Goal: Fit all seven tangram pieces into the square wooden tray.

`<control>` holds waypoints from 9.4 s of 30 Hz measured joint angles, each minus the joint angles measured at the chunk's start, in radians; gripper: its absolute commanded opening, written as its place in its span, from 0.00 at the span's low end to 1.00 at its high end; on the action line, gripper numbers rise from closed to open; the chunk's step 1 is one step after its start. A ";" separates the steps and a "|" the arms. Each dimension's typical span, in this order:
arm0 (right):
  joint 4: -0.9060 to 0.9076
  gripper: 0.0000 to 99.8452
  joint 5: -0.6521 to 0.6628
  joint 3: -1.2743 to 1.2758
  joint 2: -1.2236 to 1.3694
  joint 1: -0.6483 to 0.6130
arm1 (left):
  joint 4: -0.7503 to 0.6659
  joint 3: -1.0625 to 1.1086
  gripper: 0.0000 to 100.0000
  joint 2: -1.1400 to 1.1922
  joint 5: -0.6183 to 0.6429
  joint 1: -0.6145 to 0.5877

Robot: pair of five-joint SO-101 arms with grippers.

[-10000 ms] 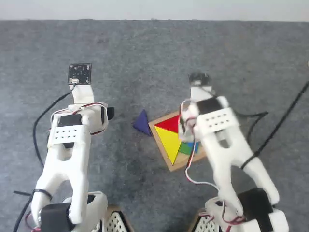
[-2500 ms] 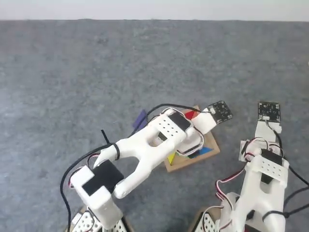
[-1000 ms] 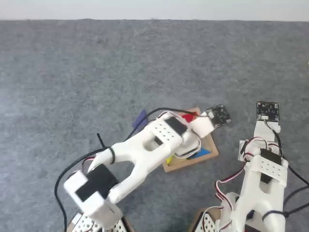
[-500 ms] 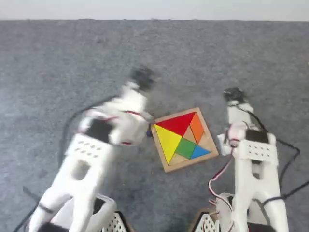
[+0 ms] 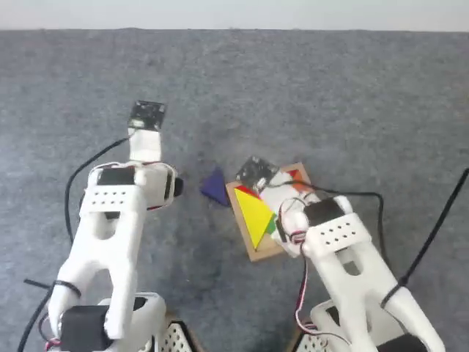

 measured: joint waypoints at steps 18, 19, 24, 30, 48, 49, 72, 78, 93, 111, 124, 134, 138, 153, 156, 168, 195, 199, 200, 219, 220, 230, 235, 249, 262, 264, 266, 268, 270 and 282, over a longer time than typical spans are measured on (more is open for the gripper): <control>-0.083 0.20 0.087 0.094 0.000 0.101 | -0.005 -0.008 0.21 0.002 -0.005 -0.008; -0.091 0.20 0.087 0.094 0.002 0.101 | -0.005 -0.008 0.21 0.002 -0.005 -0.008; -0.137 0.20 0.091 0.089 0.115 0.101 | -0.005 -0.008 0.21 0.002 -0.005 -0.008; -0.144 0.20 0.089 0.000 0.244 0.109 | -0.005 -0.008 0.21 0.002 -0.005 -0.008; -0.040 0.20 0.172 -0.094 0.348 0.124 | -0.005 -0.008 0.21 0.002 -0.005 -0.008; -0.028 0.20 0.176 -0.094 0.348 0.124 | -0.005 -0.008 0.21 0.002 -0.005 -0.008; -0.044 0.20 0.152 -0.086 0.361 0.114 | -0.005 -0.008 0.21 0.002 -0.005 -0.008; -0.044 0.20 0.146 -0.087 0.361 0.114 | -0.005 -0.008 0.21 0.002 -0.005 -0.008; -0.068 0.12 0.104 -0.180 0.465 0.137 | -0.005 -0.008 0.21 0.002 -0.005 -0.008; 0.029 0.01 0.104 -0.318 0.574 0.166 | -0.005 -0.008 0.21 0.002 -0.005 -0.008; 0.018 0.01 0.101 -0.037 0.250 0.118 | -0.005 -0.008 0.21 0.002 -0.005 -0.008; 0.091 0.01 0.074 0.043 0.008 0.061 | -0.005 -0.008 0.21 0.002 -0.005 -0.008; 0.091 0.01 0.052 0.055 -0.061 0.028 | -0.005 -0.008 0.21 0.005 -0.005 -0.008; -0.057 0.15 0.043 0.109 0.026 0.002 | -0.005 -0.008 0.21 0.005 -0.005 -0.008; -0.101 0.15 0.020 0.109 0.084 -0.025 | -0.005 -0.008 0.21 0.005 -0.005 -0.008; -0.089 0.15 0.038 -0.083 0.345 0.117 | -0.005 -0.008 0.21 0.005 -0.005 -0.008; -0.106 0.15 -0.011 0.132 0.098 -0.083 | -0.005 -0.008 0.21 0.005 -0.005 -0.008; -0.068 0.15 -0.017 0.032 0.229 -0.054 | -0.005 -0.008 0.21 0.005 -0.005 -0.008; -0.052 0.15 -0.031 -0.005 0.273 -0.040 | -0.005 -0.008 0.21 0.005 -0.005 -0.008; 0.081 0.14 -0.069 -0.210 0.532 0.003 | -0.005 -0.008 0.21 0.005 0.012 -0.008; 0.091 0.14 -0.069 -0.227 0.552 0.003 | -0.005 -0.008 0.21 0.005 0.012 -0.008; 0.132 0.10 -0.043 -0.285 0.618 0.023 | -0.005 -0.008 0.21 0.005 0.012 -0.028; 0.132 0.11 -0.035 -0.304 0.629 0.071 | -0.005 -0.008 0.21 0.005 0.015 -0.026; 0.137 0.01 -0.081 -0.362 0.663 0.193 | -0.005 -0.008 0.21 0.005 0.015 -0.028; 0.137 0.01 -0.061 -0.368 0.644 0.249 | -0.005 -0.008 0.21 0.005 0.015 -0.028; 0.135 0.01 -0.057 -0.339 0.601 0.250 | -0.005 -0.008 0.21 0.005 0.015 -0.028; 0.132 0.01 -0.057 -0.282 0.525 0.253 | -0.005 -0.008 0.21 0.005 0.015 -0.028; 0.120 0.01 -0.058 -0.219 0.436 0.255 | -0.005 -0.008 0.21 0.005 0.015 -0.028; 0.109 0.01 -0.060 -0.169 0.345 0.242 | -0.005 -0.008 0.21 0.005 0.015 -0.028; 0.026 0.17 -0.057 -0.097 0.226 0.203 | -0.005 -0.008 0.21 0.005 0.015 -0.028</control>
